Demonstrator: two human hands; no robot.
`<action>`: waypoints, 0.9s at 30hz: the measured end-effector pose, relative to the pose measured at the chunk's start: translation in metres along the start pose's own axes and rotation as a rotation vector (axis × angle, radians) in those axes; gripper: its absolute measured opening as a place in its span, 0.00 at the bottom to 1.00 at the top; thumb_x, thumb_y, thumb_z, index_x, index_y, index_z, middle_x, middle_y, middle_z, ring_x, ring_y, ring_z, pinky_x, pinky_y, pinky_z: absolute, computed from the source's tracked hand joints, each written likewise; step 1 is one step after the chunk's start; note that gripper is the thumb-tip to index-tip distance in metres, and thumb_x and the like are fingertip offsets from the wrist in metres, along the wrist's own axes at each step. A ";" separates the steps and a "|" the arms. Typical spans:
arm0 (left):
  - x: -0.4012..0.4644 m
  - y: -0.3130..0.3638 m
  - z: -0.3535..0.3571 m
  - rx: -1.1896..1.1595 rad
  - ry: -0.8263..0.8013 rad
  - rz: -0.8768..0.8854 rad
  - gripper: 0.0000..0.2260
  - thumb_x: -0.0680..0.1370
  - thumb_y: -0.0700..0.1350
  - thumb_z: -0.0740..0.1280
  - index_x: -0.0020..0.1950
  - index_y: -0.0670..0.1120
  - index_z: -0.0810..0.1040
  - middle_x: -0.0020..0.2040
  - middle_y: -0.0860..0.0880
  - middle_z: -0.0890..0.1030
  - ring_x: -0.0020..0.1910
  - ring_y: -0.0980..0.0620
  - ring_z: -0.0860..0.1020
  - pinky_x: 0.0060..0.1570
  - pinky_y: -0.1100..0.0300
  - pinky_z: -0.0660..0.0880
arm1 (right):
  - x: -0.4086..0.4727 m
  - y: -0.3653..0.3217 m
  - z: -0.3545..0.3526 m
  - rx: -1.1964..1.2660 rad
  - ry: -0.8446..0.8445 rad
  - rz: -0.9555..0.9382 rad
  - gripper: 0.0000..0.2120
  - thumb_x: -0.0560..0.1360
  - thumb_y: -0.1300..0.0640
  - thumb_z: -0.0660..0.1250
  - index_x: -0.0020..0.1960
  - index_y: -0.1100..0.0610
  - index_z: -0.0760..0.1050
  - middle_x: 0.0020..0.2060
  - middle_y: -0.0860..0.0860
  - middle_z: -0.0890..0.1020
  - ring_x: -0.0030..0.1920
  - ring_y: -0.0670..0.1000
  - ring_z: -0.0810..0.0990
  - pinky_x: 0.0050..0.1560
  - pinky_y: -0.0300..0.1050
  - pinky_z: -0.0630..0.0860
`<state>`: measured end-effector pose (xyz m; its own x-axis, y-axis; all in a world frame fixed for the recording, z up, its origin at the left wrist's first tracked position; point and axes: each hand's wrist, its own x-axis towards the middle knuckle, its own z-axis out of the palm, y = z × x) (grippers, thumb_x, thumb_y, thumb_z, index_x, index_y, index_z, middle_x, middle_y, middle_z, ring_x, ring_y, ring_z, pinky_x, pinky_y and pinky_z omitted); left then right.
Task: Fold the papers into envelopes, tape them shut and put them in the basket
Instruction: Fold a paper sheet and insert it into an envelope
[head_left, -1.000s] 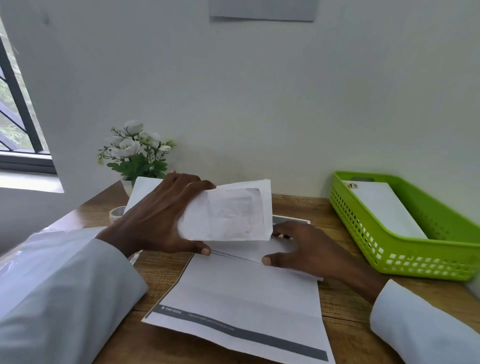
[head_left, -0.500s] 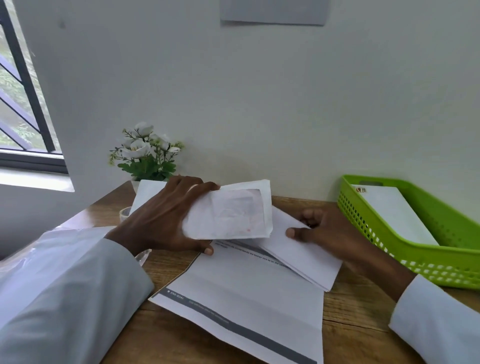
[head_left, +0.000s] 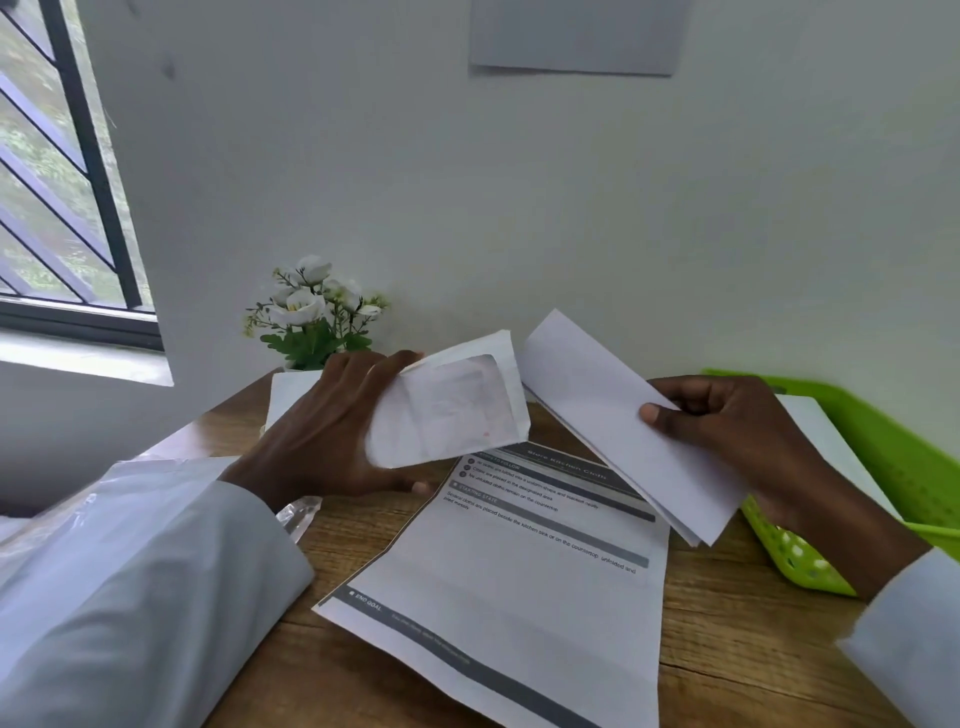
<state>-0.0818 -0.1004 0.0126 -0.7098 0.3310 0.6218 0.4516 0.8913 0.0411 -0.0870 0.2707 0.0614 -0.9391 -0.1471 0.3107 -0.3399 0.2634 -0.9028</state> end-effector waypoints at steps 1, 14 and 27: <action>0.000 -0.001 0.000 0.009 0.000 -0.004 0.55 0.57 0.79 0.67 0.75 0.48 0.60 0.60 0.44 0.70 0.57 0.45 0.68 0.52 0.47 0.72 | 0.000 -0.001 0.000 0.008 -0.004 -0.003 0.09 0.72 0.62 0.74 0.47 0.49 0.87 0.41 0.50 0.88 0.35 0.45 0.84 0.32 0.33 0.77; 0.004 0.000 0.003 0.077 0.019 0.070 0.52 0.60 0.78 0.68 0.73 0.47 0.62 0.60 0.43 0.72 0.57 0.44 0.70 0.56 0.46 0.72 | -0.004 -0.002 0.004 -0.143 -0.211 0.022 0.12 0.74 0.62 0.73 0.53 0.49 0.85 0.42 0.48 0.88 0.39 0.47 0.87 0.33 0.34 0.78; 0.018 0.045 0.010 0.178 -0.108 0.330 0.46 0.64 0.78 0.63 0.76 0.55 0.61 0.65 0.43 0.71 0.65 0.43 0.67 0.75 0.42 0.47 | -0.010 -0.006 0.019 -0.282 -0.374 -0.028 0.18 0.73 0.61 0.73 0.54 0.40 0.84 0.47 0.48 0.88 0.46 0.46 0.84 0.48 0.48 0.78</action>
<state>-0.0804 -0.0513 0.0178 -0.5992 0.6310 0.4928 0.5706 0.7683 -0.2900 -0.0745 0.2523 0.0583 -0.8641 -0.4777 0.1583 -0.4138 0.4955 -0.7637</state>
